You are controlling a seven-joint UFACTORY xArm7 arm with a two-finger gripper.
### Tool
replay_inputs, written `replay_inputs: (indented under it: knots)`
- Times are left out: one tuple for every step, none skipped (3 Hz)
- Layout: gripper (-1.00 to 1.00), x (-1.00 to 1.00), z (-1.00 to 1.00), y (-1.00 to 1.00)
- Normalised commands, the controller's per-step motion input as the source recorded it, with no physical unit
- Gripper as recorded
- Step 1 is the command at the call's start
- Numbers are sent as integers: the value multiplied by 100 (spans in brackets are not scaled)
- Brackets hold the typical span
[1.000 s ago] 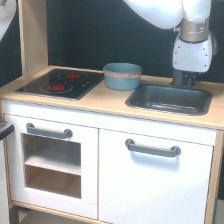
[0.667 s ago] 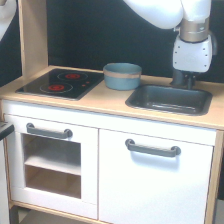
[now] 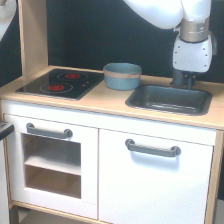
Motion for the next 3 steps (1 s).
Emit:
replay_inputs:
  knots:
    - [-100,100,100,82]
    - [-100,100,100,100]
    - [-100,100,100,100]
